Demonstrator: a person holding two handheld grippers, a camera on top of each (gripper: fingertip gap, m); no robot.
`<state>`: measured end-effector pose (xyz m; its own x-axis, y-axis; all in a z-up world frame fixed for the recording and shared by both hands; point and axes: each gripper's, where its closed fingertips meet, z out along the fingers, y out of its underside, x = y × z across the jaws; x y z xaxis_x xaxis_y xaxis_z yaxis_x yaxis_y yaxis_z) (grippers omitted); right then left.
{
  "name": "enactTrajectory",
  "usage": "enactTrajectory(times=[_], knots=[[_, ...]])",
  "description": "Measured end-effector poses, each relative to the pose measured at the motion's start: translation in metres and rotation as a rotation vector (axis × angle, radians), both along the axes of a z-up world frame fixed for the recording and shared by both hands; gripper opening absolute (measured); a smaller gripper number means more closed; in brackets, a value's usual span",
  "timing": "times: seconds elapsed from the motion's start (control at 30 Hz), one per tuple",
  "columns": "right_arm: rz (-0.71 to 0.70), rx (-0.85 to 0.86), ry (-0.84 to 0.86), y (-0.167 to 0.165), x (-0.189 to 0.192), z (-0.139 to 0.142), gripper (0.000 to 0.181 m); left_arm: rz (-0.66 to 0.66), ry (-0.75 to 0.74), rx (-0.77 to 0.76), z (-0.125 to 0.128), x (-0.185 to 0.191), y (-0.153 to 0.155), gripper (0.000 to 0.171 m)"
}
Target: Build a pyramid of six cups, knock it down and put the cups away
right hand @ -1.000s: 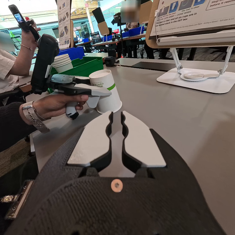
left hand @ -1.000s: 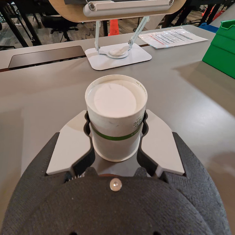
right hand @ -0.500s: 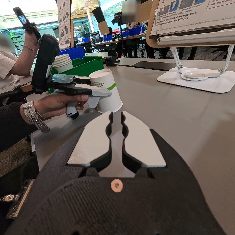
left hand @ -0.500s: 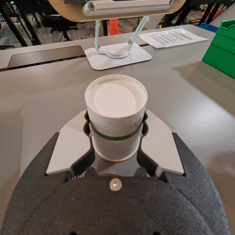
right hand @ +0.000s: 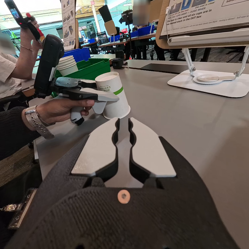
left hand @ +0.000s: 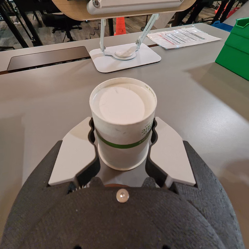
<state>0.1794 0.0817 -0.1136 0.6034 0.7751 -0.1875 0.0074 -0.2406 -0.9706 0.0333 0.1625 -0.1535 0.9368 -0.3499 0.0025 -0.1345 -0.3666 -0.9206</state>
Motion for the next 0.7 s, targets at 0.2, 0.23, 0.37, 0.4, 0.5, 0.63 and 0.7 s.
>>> enactTrajectory(times=[0.2,0.23,0.37,0.4,0.5,0.63,0.7], knots=[[0.001,-0.001,-0.013,-0.0002,-0.0010,-0.0022,0.013,-0.005,-0.003,-0.007,-0.0008,0.0004,-0.0001,0.085],[0.001,0.000,-0.015,-0.0003,-0.0010,-0.0023,0.013,-0.005,-0.003,-0.006,-0.0006,0.0003,-0.0002,0.085],[0.000,0.003,-0.021,-0.0003,-0.0012,-0.0029,0.013,-0.002,0.000,-0.003,-0.0003,-0.0007,0.0002,0.084],[0.000,0.003,-0.022,-0.0003,-0.0012,-0.0029,0.013,-0.002,0.000,-0.003,-0.0003,-0.0007,0.0002,0.084],[-0.003,0.006,-0.024,-0.0001,-0.0004,-0.0028,0.013,0.000,0.001,-0.001,-0.0001,-0.0010,0.0006,0.083],[-0.005,0.004,-0.022,0.0002,0.0009,-0.0028,0.013,0.000,0.004,-0.006,-0.0010,-0.0007,0.0015,0.084],[-0.004,0.004,-0.021,0.0001,0.0008,-0.0025,0.013,-0.002,0.010,-0.007,-0.0014,-0.0002,0.0015,0.084]])
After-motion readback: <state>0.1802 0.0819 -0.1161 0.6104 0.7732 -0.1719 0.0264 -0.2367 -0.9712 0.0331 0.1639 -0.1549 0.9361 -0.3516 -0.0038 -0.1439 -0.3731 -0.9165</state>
